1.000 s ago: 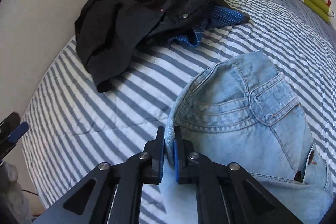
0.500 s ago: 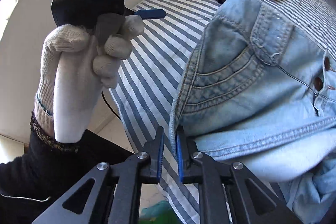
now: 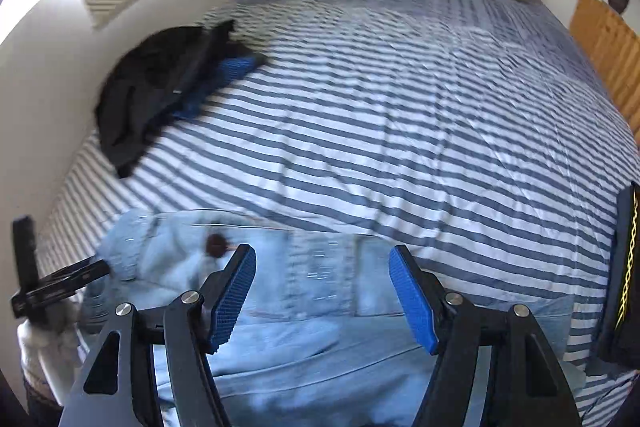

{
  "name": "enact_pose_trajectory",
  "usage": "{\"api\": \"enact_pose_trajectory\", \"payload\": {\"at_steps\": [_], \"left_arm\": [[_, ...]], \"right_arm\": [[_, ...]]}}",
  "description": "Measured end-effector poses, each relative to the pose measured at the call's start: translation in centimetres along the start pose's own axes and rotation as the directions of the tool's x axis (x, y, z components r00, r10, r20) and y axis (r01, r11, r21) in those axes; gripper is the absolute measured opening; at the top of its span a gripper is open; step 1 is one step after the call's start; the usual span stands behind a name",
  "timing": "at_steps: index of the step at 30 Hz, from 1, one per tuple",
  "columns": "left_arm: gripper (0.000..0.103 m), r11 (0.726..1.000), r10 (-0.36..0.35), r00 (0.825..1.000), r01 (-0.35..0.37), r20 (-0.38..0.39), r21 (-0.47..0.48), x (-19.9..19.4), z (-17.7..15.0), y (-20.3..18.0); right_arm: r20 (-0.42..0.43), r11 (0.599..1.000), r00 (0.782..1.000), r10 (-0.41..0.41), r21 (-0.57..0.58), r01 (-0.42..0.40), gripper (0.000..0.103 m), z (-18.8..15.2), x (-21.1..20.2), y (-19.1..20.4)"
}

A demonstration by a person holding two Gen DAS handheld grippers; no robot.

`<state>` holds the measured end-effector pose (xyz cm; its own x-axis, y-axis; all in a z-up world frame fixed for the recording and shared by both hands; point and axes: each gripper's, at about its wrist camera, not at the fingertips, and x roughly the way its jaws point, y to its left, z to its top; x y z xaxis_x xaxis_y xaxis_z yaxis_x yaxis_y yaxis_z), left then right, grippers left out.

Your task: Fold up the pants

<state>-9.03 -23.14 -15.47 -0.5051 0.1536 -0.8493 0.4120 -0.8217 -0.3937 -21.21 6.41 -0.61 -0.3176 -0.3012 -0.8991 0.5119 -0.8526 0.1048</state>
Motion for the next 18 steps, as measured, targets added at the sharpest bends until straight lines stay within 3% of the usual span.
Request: {"api": "enact_pose_trajectory", "payload": {"at_steps": [1, 4, 8, 10, 11, 12, 13, 15, 18], "left_arm": [[0.094, 1.000, 0.001, 1.000, -0.001, -0.016, -0.002, 0.5, 0.0, -0.1], [0.094, 1.000, -0.016, 0.999, 0.016, -0.033, -0.001, 1.3, 0.1, -0.5], [0.093, 0.998, -0.047, 0.998, 0.048, -0.033, 0.031, 1.8, 0.0, -1.9], [0.079, 0.997, -0.059, 0.998, 0.060, -0.026, 0.041, 1.9, -0.1, -2.5], [0.068, 0.997, -0.060, 0.998, 0.062, -0.024, 0.044, 2.0, -0.2, -2.8], [0.060, 0.997, -0.063, 0.998, 0.063, -0.018, 0.045, 2.1, -0.3, -3.0], [0.055, 0.997, -0.068, 0.998, 0.069, -0.010, 0.044, 2.0, -0.3, -3.1], [0.029, 0.996, -0.086, 0.996, 0.086, -0.002, 0.031, 1.6, -0.3, -3.0], [0.013, 0.993, -0.115, 0.993, 0.114, 0.036, 0.012, -0.1, -0.3, -2.4]], "right_arm": [[-0.027, 0.999, 1.000, -0.007, 0.042, 0.008, 0.065, 0.1, 1.3, -1.6], [-0.122, 0.982, 0.986, 0.115, 0.166, -0.094, 0.065, -0.3, 4.7, -4.8], [-0.222, 0.978, 0.965, 0.139, 0.186, -0.099, 0.065, -2.1, 7.4, -5.2], [-0.192, 0.976, 0.969, 0.157, 0.182, -0.122, 0.053, -2.9, 7.1, -4.7], [-0.174, 0.975, 0.969, 0.173, 0.166, -0.144, 0.022, -2.9, 6.7, -4.1], [-0.167, 0.973, 0.966, 0.197, 0.150, -0.173, 0.001, -2.8, 6.3, -3.4], [-0.151, 0.975, 0.968, 0.200, 0.132, -0.181, 0.000, -2.5, 5.8, -2.8], [-0.085, 0.987, 0.985, 0.153, 0.054, -0.149, 0.000, -1.9, 3.8, -0.6], [0.048, 0.991, 0.990, 0.134, -0.024, -0.133, 0.000, -0.1, -0.5, 2.4]]}}
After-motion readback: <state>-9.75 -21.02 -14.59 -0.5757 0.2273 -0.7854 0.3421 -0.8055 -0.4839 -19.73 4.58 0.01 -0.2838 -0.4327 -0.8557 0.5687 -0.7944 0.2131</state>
